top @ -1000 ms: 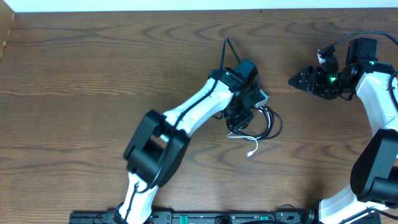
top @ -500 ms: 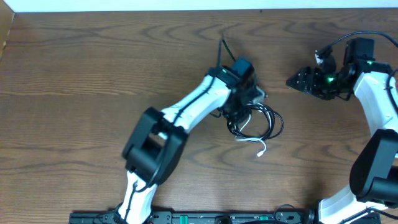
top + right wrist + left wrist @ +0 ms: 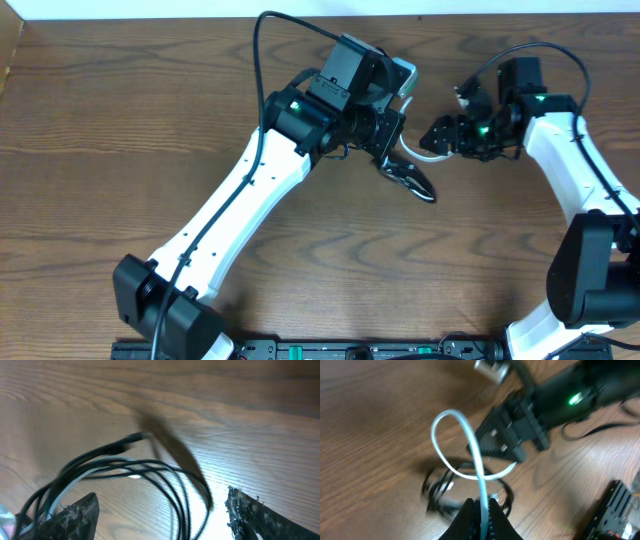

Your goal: Untangle cables

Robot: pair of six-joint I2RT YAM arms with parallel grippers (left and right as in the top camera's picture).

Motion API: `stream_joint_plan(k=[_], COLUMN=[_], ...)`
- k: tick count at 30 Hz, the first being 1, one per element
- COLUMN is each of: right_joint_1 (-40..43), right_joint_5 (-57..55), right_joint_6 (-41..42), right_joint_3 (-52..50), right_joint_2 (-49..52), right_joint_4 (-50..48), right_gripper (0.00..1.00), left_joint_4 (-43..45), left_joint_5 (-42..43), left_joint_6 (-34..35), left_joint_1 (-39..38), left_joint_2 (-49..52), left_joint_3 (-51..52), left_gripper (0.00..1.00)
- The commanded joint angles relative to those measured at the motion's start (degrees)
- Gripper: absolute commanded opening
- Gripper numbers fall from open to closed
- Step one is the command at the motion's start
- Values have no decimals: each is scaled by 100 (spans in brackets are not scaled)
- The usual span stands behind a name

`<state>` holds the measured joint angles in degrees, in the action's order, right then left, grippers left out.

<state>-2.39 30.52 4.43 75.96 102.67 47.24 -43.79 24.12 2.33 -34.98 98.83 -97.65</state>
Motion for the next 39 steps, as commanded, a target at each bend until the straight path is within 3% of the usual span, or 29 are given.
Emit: stream_joint_plan(k=[1,10,17,27,31,39], right_joint_1=[-175,-260,-243,-177,-186,-315], right_joint_5=[-188,-188,-52,1054,2081,2068], right_joint_6=[133,129,-542,-885,-1051,-337], right_joint_3=[-11,-11,-11,90,120,118], right_joint_2=[-66,-66,-66,-118,-192,-195], right_joint_4=[-22,-33,20,-2,-72,-267], right_gripper=[78,78,79,77,77,73], left_joint_4=[149,741,852,1038,933,1228], left_joint_5=[72,72,-223,-424,-426,-424], left_joint_6=[409,1005,1294,1300,1294,1300], left_joint_1=[13,157,181,181,181,225], left_joint_2=[-225,-772,-946,-1071,-1084,-1121], left_joint_3=[-48,-48,-48,-48,-48,-48], left_gripper=[7,7,8,7,7,8])
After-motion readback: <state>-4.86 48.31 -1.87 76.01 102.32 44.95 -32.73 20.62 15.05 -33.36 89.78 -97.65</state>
